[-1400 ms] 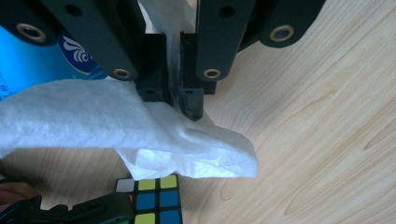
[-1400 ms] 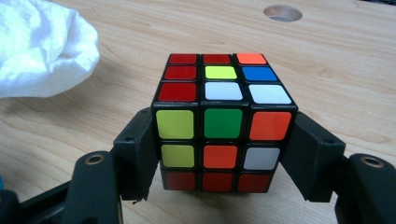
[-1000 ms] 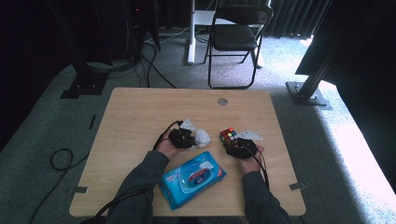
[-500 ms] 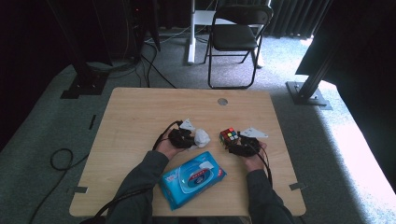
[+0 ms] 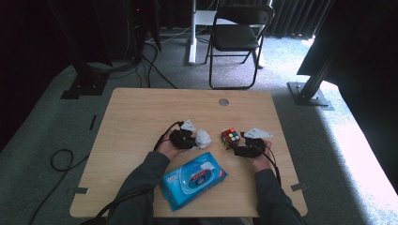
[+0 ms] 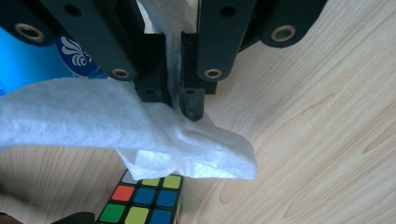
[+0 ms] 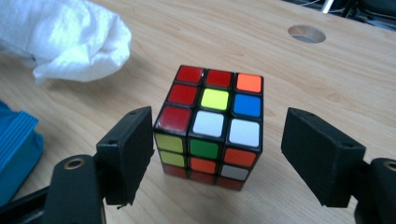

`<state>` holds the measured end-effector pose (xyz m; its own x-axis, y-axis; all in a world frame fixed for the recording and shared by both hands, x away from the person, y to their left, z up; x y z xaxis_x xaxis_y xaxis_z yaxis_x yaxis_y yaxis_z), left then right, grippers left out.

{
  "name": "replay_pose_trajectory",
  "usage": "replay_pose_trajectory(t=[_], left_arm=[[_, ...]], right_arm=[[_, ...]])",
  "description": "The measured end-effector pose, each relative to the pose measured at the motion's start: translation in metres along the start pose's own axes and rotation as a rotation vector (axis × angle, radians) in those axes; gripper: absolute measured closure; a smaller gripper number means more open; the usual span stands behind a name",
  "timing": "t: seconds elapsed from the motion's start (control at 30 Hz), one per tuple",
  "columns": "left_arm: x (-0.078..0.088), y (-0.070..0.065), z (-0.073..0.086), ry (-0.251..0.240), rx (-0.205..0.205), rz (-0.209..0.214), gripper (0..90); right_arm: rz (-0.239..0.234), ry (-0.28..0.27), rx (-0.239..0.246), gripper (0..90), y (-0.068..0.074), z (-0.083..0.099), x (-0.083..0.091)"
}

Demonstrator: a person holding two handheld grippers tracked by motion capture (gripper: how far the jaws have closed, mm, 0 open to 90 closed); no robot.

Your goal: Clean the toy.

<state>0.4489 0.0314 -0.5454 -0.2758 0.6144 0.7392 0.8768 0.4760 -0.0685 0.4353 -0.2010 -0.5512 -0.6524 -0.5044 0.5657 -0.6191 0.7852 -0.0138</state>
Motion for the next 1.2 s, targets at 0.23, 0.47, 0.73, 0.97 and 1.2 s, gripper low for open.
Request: replay_pose_trajectory(t=[0.23,0.47,0.73,0.97,1.2], left_arm=[[-0.0010,-0.0008,0.0000,0.001,0.000,0.003,83.0],[-0.0003,-0.0006,-0.0004,-0.004,0.002,0.003,82.9],[-0.0007,-0.0009,-0.0007,-0.005,0.000,0.004,82.7],[-0.0010,-0.0010,-0.0010,-0.006,0.001,0.004,82.7],[-0.0010,-0.0011,-0.0013,-0.009,0.003,0.005,82.5]], right_arm=[[-0.022,0.005,0.013,28.7,-0.0012,0.0041,-0.0011],[-0.020,-0.002,0.031,36.1,0.0012,0.0049,-0.0005],[-0.005,-0.013,0.045,45.2,0.0021,0.0047,0.0009],[0.000,-0.022,0.057,53.3,0.0029,0.0045,0.0025],[0.000,-0.026,0.068,57.7,0.0045,0.0043,0.0024]])
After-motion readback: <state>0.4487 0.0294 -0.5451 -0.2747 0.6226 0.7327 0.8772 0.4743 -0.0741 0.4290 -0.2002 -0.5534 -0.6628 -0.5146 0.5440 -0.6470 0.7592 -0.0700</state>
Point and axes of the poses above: each handheld gripper's, and its own axes: x roughly backward along the jaws, z roughly out of its underside, y roughly to its left, the point moved 6 cm from there along -x, roughly forward along the jaws, and after that the axes turned 3 degrees about y, right-handed, at the moved point
